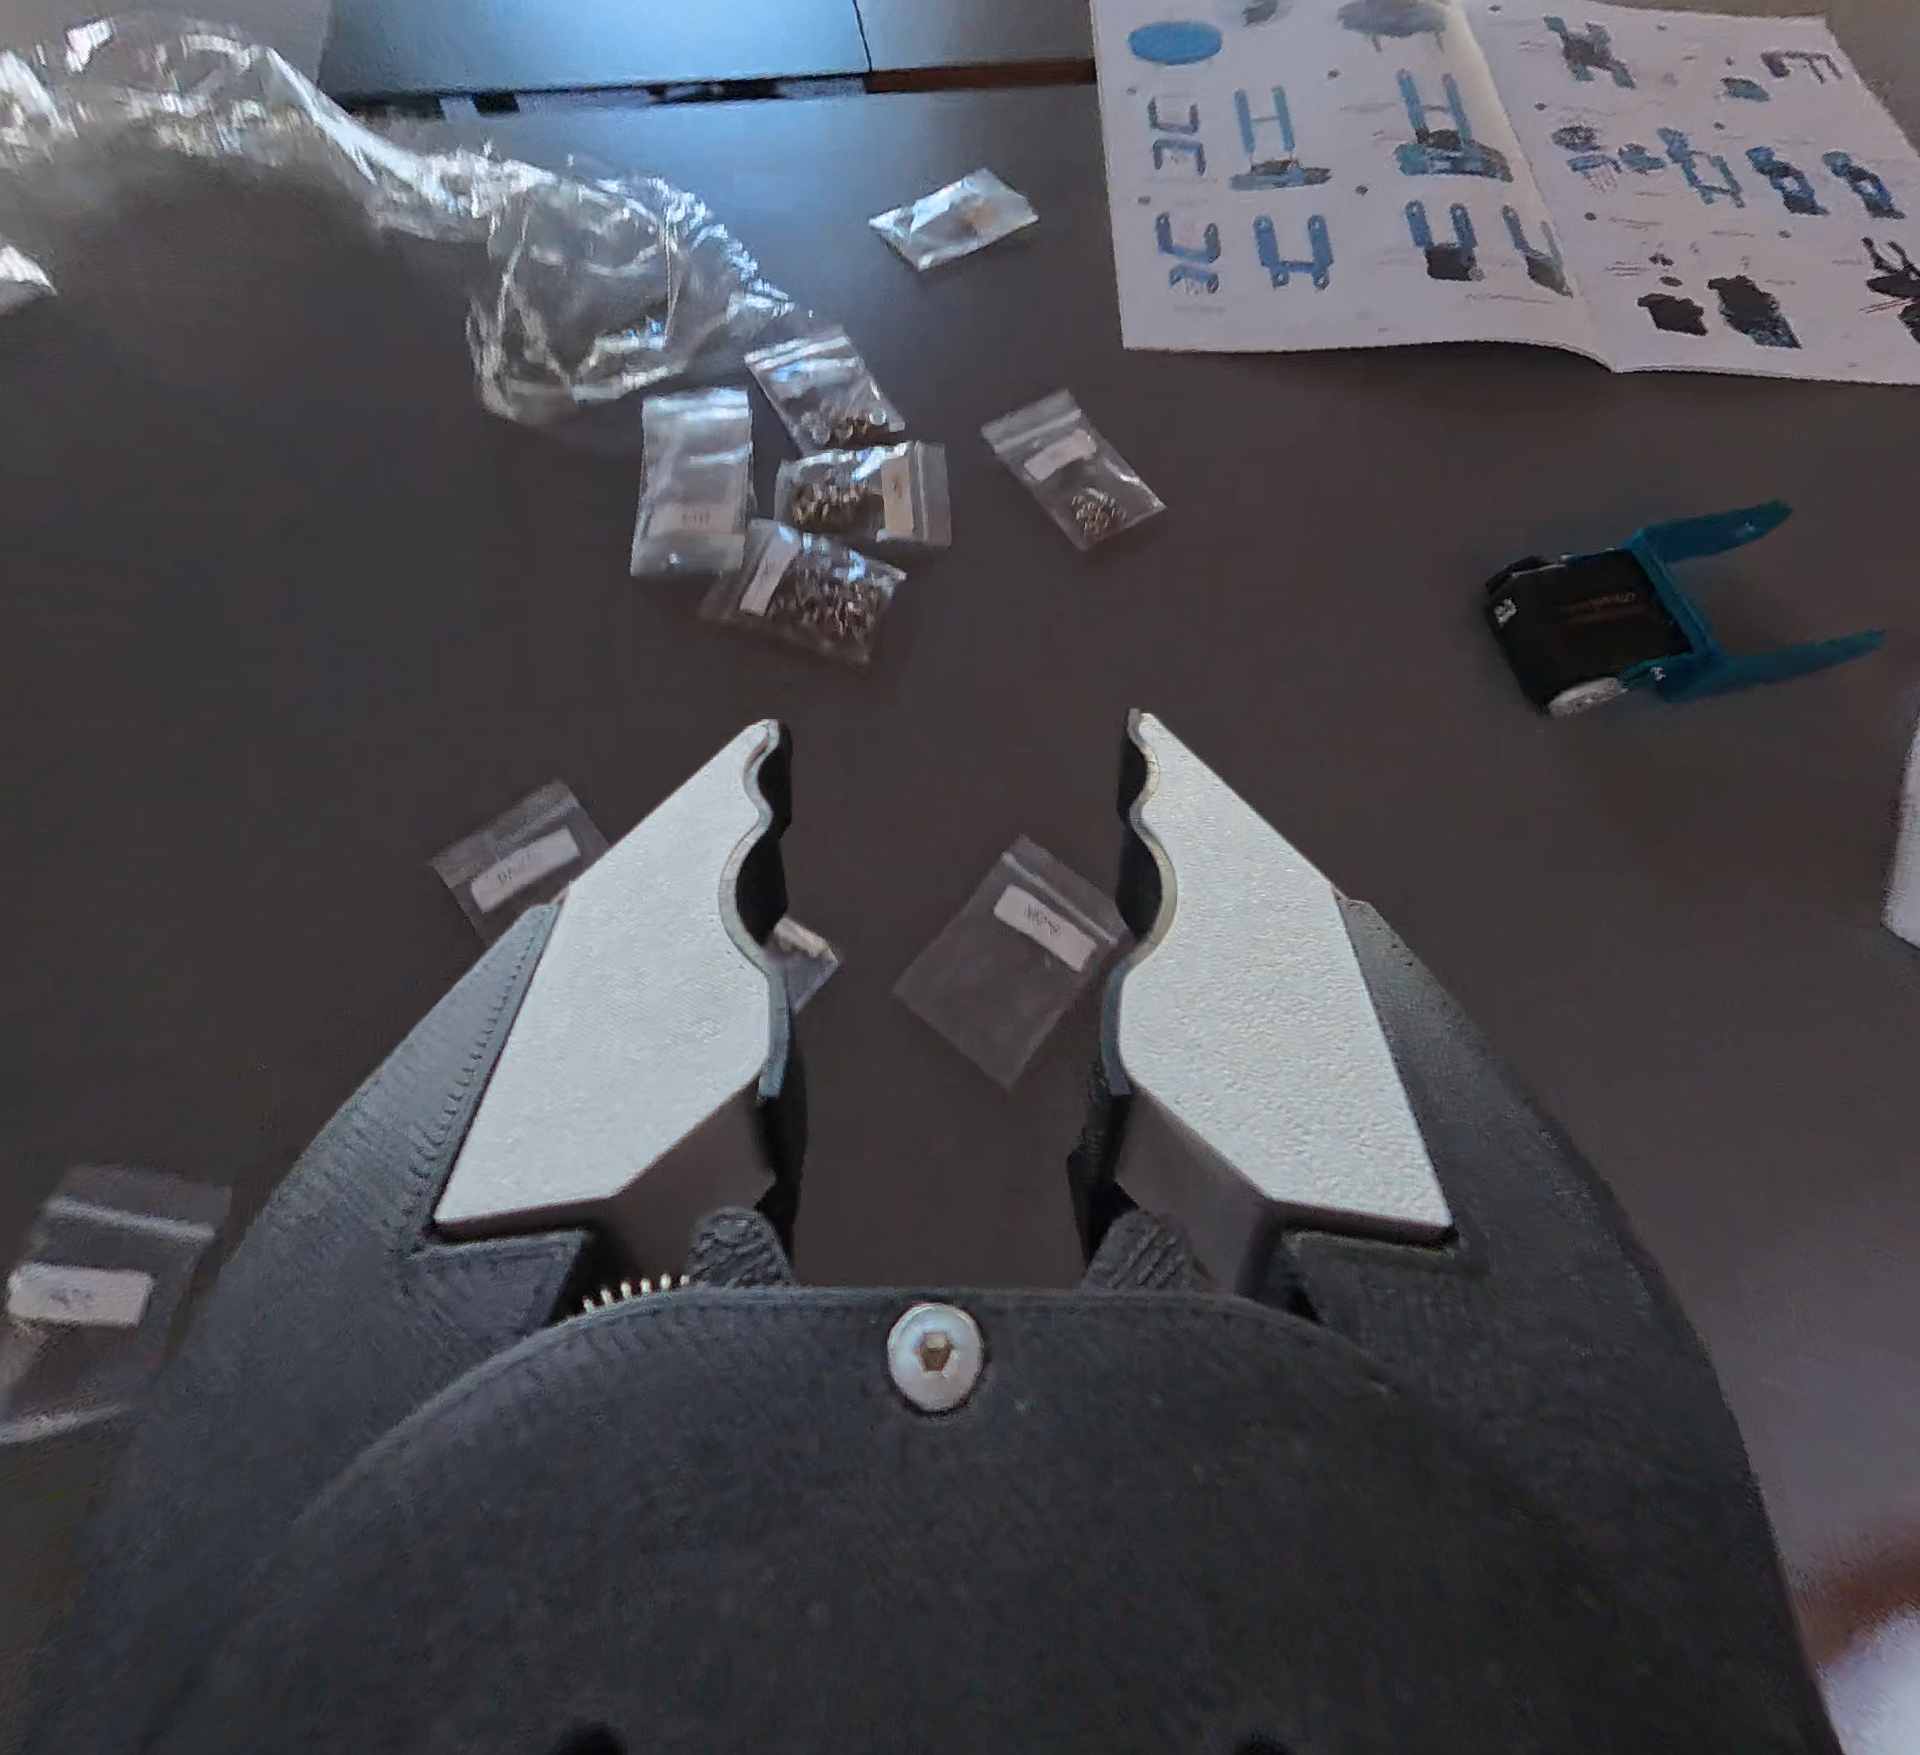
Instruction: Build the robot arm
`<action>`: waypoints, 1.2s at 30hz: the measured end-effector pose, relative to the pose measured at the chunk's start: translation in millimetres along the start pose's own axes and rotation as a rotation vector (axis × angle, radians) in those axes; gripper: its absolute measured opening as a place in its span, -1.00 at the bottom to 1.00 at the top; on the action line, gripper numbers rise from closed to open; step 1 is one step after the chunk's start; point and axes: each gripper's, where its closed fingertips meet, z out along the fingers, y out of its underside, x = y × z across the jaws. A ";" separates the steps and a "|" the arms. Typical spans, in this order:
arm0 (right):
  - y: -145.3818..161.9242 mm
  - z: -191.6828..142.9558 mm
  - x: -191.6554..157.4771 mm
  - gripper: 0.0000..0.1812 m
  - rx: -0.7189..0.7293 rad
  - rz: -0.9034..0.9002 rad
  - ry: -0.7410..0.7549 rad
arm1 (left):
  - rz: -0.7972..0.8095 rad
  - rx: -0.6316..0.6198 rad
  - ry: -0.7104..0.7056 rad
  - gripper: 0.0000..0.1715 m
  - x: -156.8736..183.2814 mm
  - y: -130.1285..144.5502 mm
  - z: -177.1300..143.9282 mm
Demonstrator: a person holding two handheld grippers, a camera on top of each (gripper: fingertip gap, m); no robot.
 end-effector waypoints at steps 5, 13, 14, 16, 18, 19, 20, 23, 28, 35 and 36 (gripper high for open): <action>-59.6 -35.3 -39.2 -0.72 0.200 0.011 -0.053 | -0.026 0.048 -0.017 -0.22 -12.0 28.7 -42.1; -145.4 -139.4 -248.0 -0.11 0.137 -0.046 -1.024 | -0.141 0.171 -0.073 -0.34 -60.3 70.1 -123.0; -144.2 -143.9 -261.7 -0.06 0.099 -0.104 -1.080 | -0.149 0.172 -0.079 -0.33 -66.2 72.0 -127.6; -143.3 -147.7 -280.3 -0.03 0.064 -0.238 -1.136 | -0.154 0.171 -0.072 -0.33 -74.7 73.1 -133.4; -144.0 -150.0 -293.4 -0.02 0.009 -0.292 -1.183 | -0.147 0.173 -0.047 -0.33 -80.1 71.4 -135.7; -143.5 -150.4 -298.4 -0.01 -0.029 -0.303 -1.198 | -0.139 0.174 -0.031 -0.33 -82.2 70.5 -135.7; -141.0 -150.3 -303.0 0.01 -0.068 -0.322 -1.206 | -0.129 0.174 -0.015 -0.33 -84.4 69.9 -134.9; -124.1 -150.7 -314.3 0.05 -0.199 -0.413 -1.203 | -0.102 0.166 0.052 -0.33 -89.8 69.0 -129.5; -101.9 -143.7 -313.9 0.02 -0.423 -0.434 -1.107 | -0.083 0.197 0.255 -0.35 -97.1 54.6 -126.4; -100.1 -140.0 -332.5 -0.30 -0.541 -0.346 -1.085 | 0.032 0.173 0.362 -0.38 -141.5 48.8 -128.6; -99.7 -140.1 -332.4 -0.31 -0.568 -0.354 -1.077 | 0.036 0.171 0.369 -0.38 -147.9 50.1 -129.4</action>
